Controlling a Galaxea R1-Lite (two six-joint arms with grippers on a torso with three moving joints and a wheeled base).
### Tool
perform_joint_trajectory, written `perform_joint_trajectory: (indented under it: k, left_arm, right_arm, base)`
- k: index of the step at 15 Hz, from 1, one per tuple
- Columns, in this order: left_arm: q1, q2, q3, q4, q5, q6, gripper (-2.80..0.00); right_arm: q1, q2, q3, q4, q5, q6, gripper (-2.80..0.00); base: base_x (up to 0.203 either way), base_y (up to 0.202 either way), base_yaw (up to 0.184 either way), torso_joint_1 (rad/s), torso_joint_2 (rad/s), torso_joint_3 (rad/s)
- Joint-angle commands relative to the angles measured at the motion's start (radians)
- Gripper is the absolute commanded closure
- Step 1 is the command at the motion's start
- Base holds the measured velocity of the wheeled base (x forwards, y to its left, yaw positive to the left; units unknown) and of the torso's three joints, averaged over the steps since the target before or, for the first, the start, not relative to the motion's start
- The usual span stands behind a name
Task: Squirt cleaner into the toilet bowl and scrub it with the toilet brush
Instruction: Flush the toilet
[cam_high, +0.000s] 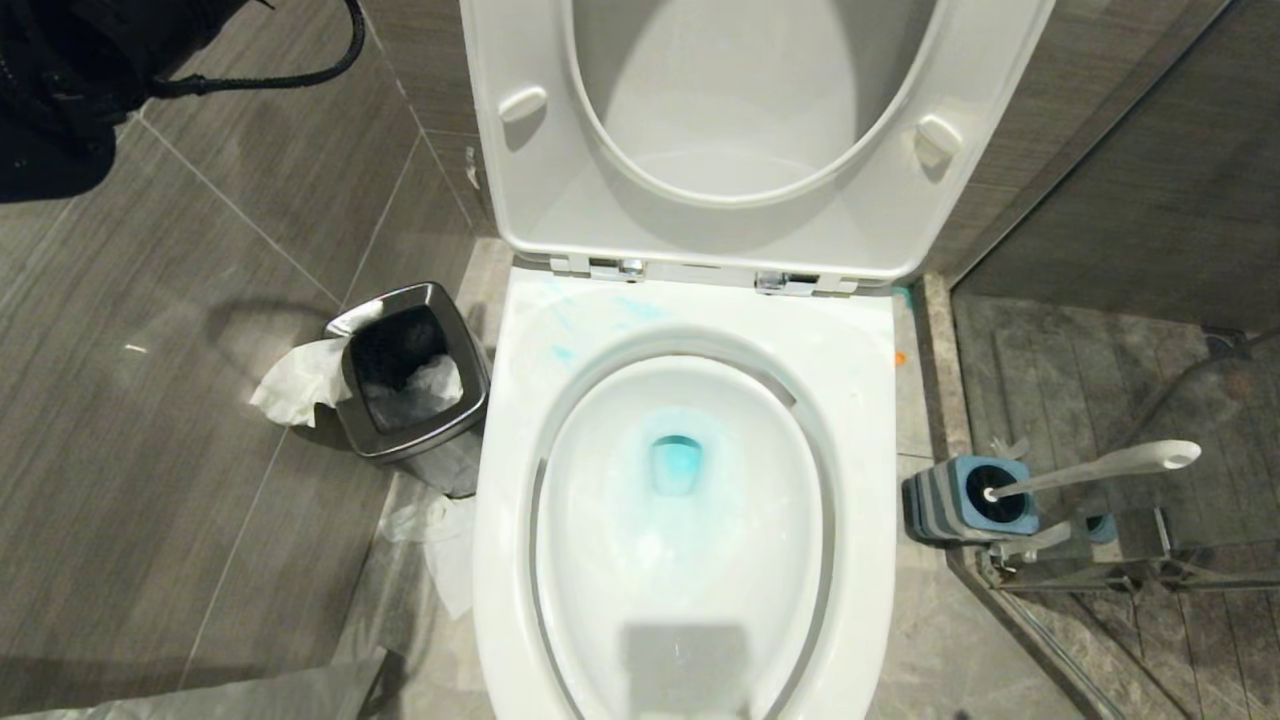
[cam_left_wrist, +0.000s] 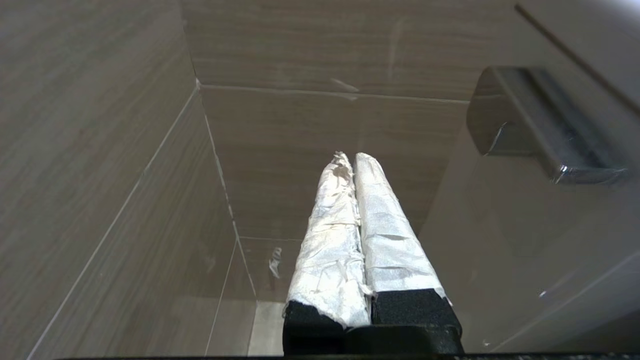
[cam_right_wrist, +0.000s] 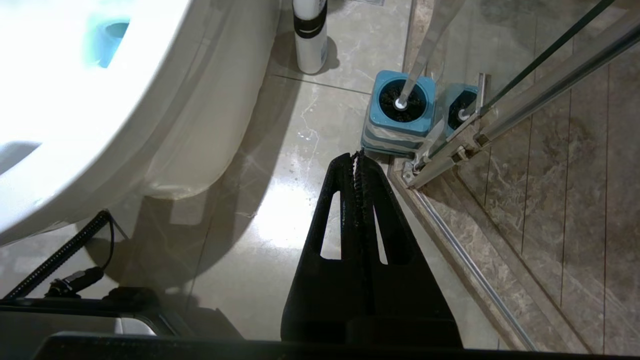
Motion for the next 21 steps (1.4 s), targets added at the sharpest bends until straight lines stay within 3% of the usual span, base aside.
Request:
perform_joint_trajectory:
  k: [1, 3, 21]
  left_arm:
    - [-0.015, -0.021, 0.0, -0.039, -0.002, -0.001, 0.0]
    - [-0.028, -0.024, 0.0, -0.077, -0.001, -0.003, 0.0]
    - [-0.193, 0.009, 0.002, -0.071, 0.007, 0.006, 0.0]
  right_arm:
    - [0.0, 0.001, 0.0, 0.002, 0.0, 0.0, 0.0]
    - [0.0, 0.001, 0.0, 0.0, 0.0, 0.0, 0.0]
    - [0.0, 0.001, 0.0, 0.0, 0.0, 0.0, 0.0]
  base:
    - [0.0, 0.0, 0.0, -0.002, 0.01, -0.045]
    - [0.0, 0.0, 0.0, 0.0, 0.0, 0.0]
    - [0.0, 0.0, 0.0, 0.0, 0.0, 0.0]
